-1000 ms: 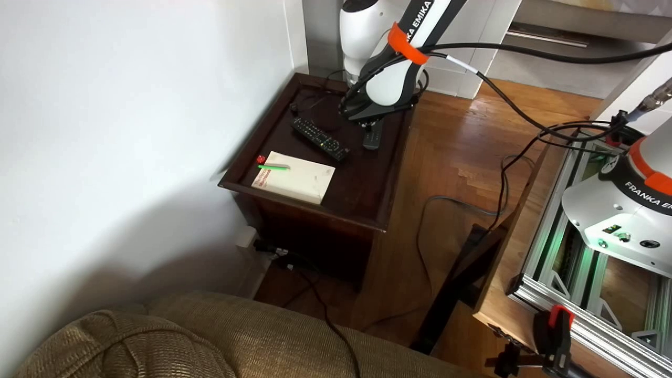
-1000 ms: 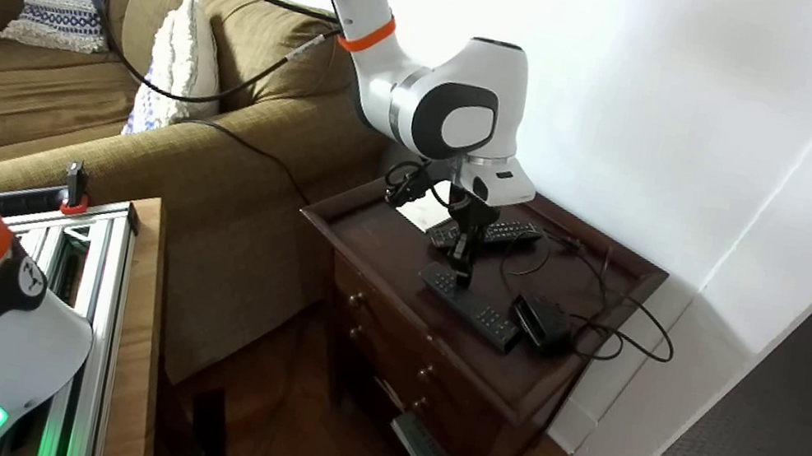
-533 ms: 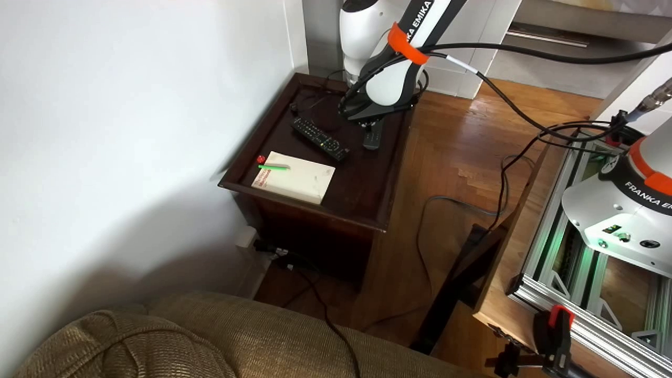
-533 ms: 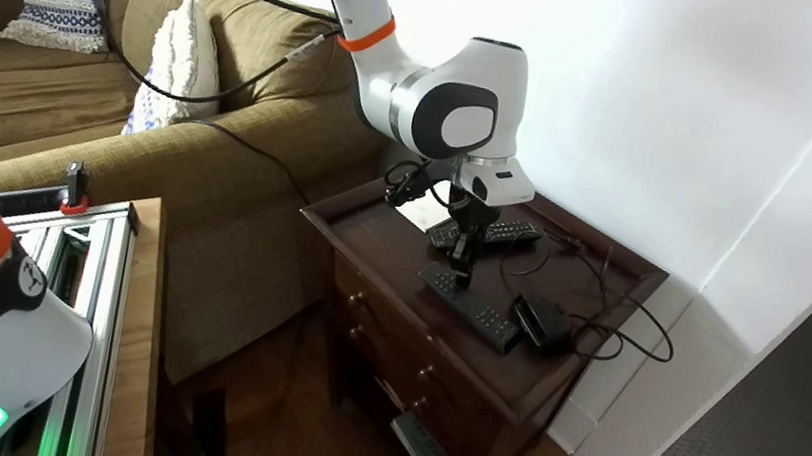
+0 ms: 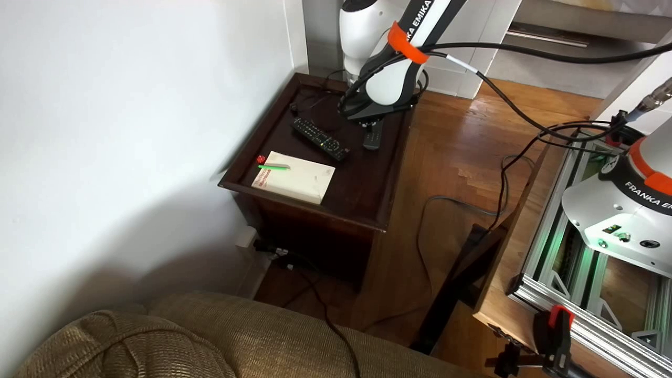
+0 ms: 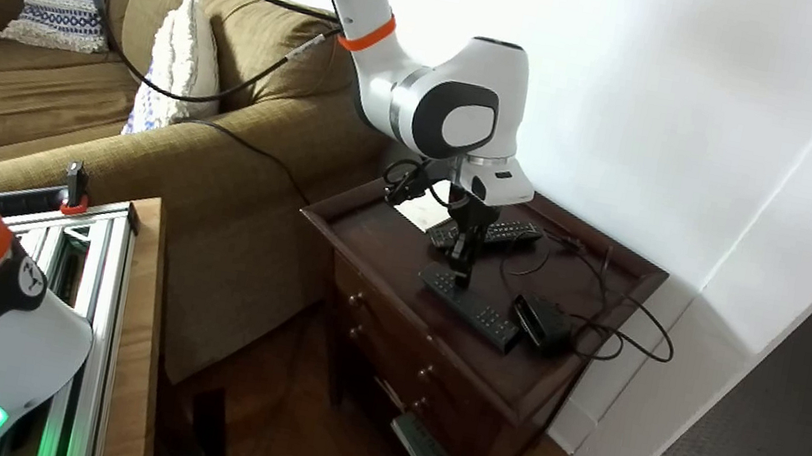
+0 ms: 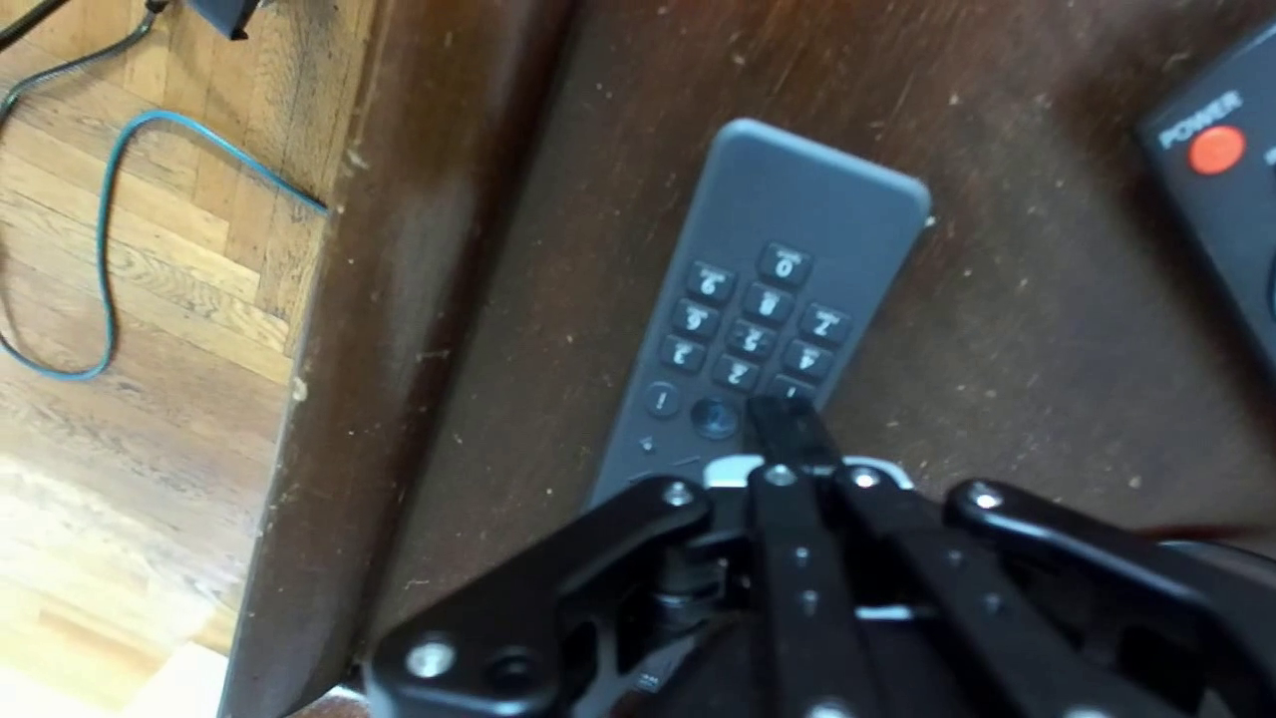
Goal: Press a button on the black remote on the right
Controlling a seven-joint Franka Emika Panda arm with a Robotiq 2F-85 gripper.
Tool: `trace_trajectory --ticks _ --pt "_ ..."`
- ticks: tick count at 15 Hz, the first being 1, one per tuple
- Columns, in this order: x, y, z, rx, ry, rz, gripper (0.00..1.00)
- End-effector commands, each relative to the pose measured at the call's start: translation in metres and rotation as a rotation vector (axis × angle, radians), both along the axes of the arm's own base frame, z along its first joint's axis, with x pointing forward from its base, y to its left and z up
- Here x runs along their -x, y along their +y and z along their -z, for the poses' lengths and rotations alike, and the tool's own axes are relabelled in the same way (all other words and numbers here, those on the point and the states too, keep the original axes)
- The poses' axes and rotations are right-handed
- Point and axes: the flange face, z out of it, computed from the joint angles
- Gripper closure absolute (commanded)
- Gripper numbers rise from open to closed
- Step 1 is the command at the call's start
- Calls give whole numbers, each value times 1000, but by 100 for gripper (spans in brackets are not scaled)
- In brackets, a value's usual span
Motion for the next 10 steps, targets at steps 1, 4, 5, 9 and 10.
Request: trace_trajectory --ticks 1,4,5,9,10 --pt "3 -1 -2 22 21 24 100" --pt "4 -1 -4 20 16 29 100" --pt "4 -1 -5 20 15 30 100" --pt "3 0 -6 12 17 31 100" --pt "3 0 -6 12 16 31 100"
